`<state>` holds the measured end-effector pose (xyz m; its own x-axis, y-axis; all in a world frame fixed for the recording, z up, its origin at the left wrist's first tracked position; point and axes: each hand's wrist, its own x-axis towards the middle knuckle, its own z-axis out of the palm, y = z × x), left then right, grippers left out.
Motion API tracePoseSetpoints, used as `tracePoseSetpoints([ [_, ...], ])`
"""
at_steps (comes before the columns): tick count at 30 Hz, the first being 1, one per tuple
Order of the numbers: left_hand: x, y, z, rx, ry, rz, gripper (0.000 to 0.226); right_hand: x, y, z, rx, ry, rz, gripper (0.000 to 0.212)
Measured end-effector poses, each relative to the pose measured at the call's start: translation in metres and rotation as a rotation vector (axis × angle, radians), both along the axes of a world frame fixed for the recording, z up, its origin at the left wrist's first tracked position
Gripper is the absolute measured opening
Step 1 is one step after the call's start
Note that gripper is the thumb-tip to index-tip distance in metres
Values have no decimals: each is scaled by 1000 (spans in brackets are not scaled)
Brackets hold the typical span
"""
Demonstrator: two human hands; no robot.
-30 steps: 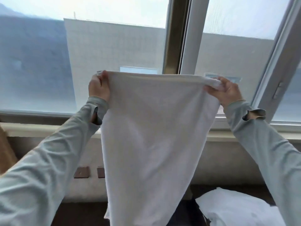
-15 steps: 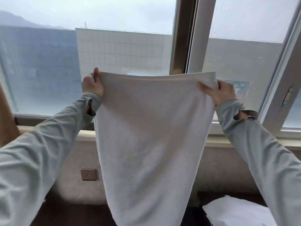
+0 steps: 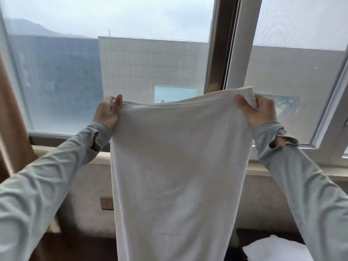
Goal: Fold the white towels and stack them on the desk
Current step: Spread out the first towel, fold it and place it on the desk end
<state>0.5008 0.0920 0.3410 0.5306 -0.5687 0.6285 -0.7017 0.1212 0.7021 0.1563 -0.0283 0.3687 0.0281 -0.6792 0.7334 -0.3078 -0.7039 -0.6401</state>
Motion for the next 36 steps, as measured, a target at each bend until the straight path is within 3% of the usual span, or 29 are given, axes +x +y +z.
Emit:
tracePoseSetpoints([
  [3,6,2,-8,188,-37,19,65,10,8,-6,9,-18,62,38],
  [5,-1,5,-11,345,-169,65,68,23,16,-11,5,-3,128,36],
  [6,-9,4,-10,386,-201,-5,78,31,20,-14,-4,10,175,33],
  [10,-69,-13,-11,340,-26,-636,121,66,30,-26,-31,78,387,12],
  [12,-97,-24,-17,388,-26,-782,102,77,29,-31,-5,96,437,9],
  [14,-116,-32,-26,367,7,-807,63,78,24,-36,3,90,444,10],
  [18,-131,-49,-37,165,27,-745,34,62,13,-48,18,50,425,16],
  [22,-149,-64,-47,78,-320,-494,36,41,11,-77,75,-42,437,17],
  [26,-159,-73,-49,-8,-198,-266,36,21,12,-168,519,-95,568,46],
  [28,-158,-75,-44,-50,-168,-206,33,14,14,-222,724,29,626,50],
  [31,-149,-72,-45,-56,-155,-149,38,6,18,-294,967,263,635,33],
  [36,-129,-54,-58,-52,-69,-74,32,-13,26,-404,1157,785,397,31],
])
